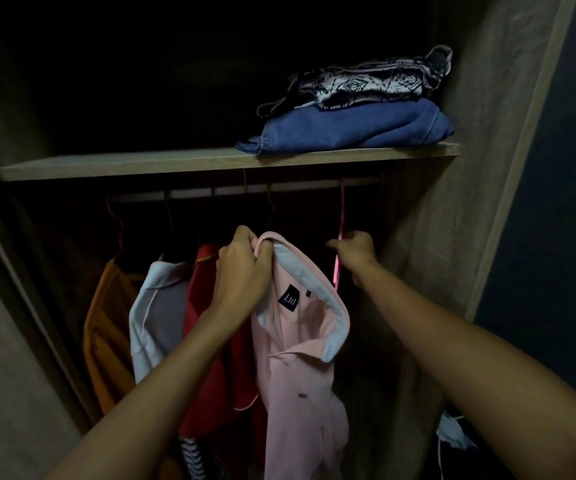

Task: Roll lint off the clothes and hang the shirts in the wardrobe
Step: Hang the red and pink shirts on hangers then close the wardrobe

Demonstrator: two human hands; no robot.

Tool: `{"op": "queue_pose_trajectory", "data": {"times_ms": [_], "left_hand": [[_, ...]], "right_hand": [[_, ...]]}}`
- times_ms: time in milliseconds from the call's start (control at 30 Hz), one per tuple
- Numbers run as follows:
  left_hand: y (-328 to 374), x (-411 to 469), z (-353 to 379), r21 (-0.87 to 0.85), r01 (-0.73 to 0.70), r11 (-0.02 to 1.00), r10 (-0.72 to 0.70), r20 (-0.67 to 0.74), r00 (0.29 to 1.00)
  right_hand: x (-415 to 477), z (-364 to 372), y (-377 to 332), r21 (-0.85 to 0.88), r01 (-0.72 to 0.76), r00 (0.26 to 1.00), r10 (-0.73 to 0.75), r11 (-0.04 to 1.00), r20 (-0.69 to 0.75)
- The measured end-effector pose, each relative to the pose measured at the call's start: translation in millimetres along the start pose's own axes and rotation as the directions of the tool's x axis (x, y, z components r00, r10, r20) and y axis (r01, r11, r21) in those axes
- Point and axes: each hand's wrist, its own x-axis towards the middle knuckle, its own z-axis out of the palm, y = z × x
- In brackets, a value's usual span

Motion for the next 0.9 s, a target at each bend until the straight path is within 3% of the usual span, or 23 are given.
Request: {"op": "queue_pose_trajectory", "data": {"times_ms": [300, 467, 600, 767, 900], "left_hand": [[8.0, -30.5, -2.1, 0.006, 0.032, 0.999, -0.032, 0.027, 0.999], [21.4, -62.2, -9.6, 0.031, 0.068, 0.997, -0.069, 0.029, 0.997], [37.9, -90.4, -20.0, 0.041, 0.094, 0.995, -0.095, 0.023, 0.995], [59.2, -120.7, -32.8, 0.061, 0.117, 0.991, -0.118, 0.01, 0.993], [82.4, -134.9, -43.7, 0.053, 0.122, 0.991, -0.122, -0.008, 0.993]], "right_hand": [[-34.2, -37.6, 4.9, 0.028, 0.086, 0.996, -0.087, 0.996, 0.006], [-96.4, -75.9, 12.5, 0.028, 0.096, 0.99, -0.099, 0.995, 0.1], [-160.0, -108.8, 16.5, 0.125, 0.093, 0.972, -0.117, 0.988, 0.203], [-220.7, -148.2, 33.4, 0.118, 0.257, 0.925, -0.28, 0.959, 0.258], [-232.8, -160.9, 30.2, 0.119, 0.18, 0.972, -0.195, 0.976, 0.134]]}}
